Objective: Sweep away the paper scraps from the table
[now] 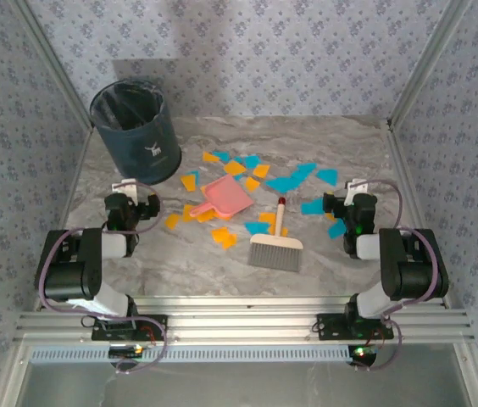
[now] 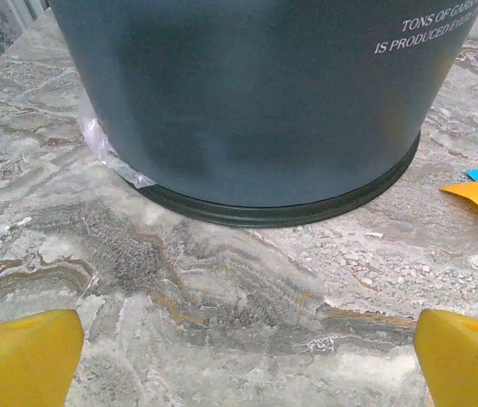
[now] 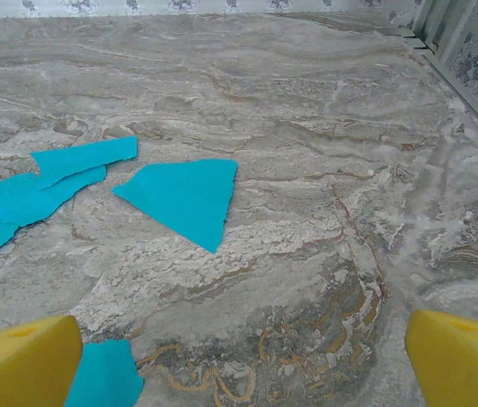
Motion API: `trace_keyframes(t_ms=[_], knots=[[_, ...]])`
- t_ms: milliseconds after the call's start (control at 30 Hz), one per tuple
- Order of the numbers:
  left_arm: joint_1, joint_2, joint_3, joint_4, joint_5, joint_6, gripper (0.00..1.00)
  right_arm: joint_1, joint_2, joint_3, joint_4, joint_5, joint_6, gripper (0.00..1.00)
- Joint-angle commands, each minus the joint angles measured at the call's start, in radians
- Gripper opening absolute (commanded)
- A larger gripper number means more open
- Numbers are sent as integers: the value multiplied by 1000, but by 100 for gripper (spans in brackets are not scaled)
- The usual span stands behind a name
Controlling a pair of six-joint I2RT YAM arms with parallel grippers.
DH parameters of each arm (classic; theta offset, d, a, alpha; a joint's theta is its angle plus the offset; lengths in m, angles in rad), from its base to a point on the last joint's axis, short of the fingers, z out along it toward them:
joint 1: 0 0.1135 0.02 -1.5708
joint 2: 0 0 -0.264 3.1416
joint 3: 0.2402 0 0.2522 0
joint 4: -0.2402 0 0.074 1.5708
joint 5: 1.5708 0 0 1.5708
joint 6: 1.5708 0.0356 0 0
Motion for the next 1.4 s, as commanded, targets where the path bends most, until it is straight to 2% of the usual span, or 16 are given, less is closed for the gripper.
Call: trace_keyframes(t_ms=[0, 900, 1067, 1200, 1300, 1367], knots=[[-7, 7, 30, 4, -11, 17, 100, 7, 10, 19, -1, 13, -12, 100], [-6, 1, 25, 10, -7, 16, 99, 7, 1, 15, 3, 9, -13, 100], [-28, -111, -8, -22, -94, 13, 99, 20, -79, 15, -60, 77, -8, 100], [-36, -244, 31, -229, -151, -48, 100, 27, -159, 46, -192, 126, 7, 100], [-42, -306, 110, -457, -164, -136, 100, 22, -233, 108, -389, 163, 92, 100], [-60, -343, 177, -632, -169, -188, 99, 12, -280, 164, -551, 135, 158, 100]])
